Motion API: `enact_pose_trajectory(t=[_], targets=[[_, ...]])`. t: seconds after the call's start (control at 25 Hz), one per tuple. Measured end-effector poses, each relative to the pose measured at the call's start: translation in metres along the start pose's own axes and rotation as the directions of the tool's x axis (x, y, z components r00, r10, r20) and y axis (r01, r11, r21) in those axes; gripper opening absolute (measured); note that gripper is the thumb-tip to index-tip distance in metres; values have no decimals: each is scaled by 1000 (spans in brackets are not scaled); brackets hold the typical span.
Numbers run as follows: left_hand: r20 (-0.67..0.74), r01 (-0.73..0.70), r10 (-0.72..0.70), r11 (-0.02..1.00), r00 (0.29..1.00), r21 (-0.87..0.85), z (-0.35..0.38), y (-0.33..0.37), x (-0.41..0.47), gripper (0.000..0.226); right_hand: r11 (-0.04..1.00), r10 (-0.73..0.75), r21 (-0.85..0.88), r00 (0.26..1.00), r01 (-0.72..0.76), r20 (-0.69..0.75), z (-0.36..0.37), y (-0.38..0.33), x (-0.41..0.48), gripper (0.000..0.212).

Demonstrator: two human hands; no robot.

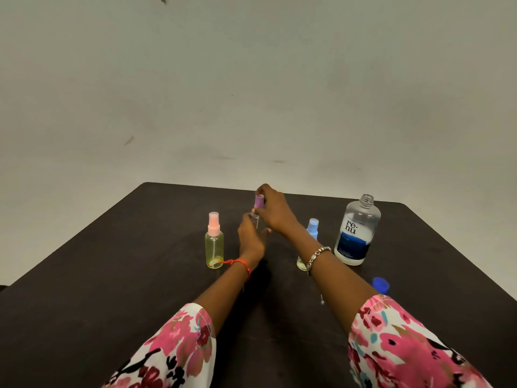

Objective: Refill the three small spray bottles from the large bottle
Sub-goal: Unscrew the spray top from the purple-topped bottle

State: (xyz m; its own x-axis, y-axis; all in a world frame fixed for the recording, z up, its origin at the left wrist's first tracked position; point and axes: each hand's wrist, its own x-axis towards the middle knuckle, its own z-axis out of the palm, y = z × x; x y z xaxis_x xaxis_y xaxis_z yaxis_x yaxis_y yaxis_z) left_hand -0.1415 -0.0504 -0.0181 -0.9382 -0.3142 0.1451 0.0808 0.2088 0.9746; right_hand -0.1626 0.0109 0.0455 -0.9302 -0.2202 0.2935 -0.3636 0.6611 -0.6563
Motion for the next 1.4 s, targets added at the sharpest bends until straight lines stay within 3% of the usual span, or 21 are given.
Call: enact_pose_trajectory(t=[0.08,0.28,0.48,0.56,0.64,0.76,0.88,0.96,1.16,1.28,1.4], targets=[[-37,-4,2,999,999,-52,-4,7,-4,24,1000,-3,3,1000,3,-13,-2,-2,-1,30],[-4,-114,114,993,993,20,-17,24,-19,30,997,-72,-26,997,72,-9,-23,-18,-8,27],[155,-119,113,993,981,25,-36,45,-36,31,975,-206,-50,966,216,160,-61,-36,-26,40],[182,-125,114,991,977,48,-43,54,-46,33,981,-177,-32,951,191,252,-75,-45,-34,48],[196,-133,120,990,973,52,-47,62,-57,36,978,-152,-103,962,179,228,-82,-54,-41,48],[216,-164,147,984,965,62,-51,72,-70,42,953,-81,-276,981,128,175,-86,-66,-52,41],[237,-189,160,976,958,105,-55,77,-81,45,950,-44,-285,956,130,290,-99,-73,-61,23],[253,-185,150,975,956,122,-55,80,-86,46,954,-53,-263,944,144,327,-104,-74,-67,24],[280,-204,162,970,946,131,-48,84,-94,48,939,0,-335,976,76,220,-106,-65,-79,30],[318,-171,118,975,941,143,-45,83,-96,47,922,-104,-326,944,210,314,-118,-62,-87,15],[388,-126,72,985,919,115,-44,82,-94,47,899,-194,-312,917,309,349,-126,-53,-94,20]])
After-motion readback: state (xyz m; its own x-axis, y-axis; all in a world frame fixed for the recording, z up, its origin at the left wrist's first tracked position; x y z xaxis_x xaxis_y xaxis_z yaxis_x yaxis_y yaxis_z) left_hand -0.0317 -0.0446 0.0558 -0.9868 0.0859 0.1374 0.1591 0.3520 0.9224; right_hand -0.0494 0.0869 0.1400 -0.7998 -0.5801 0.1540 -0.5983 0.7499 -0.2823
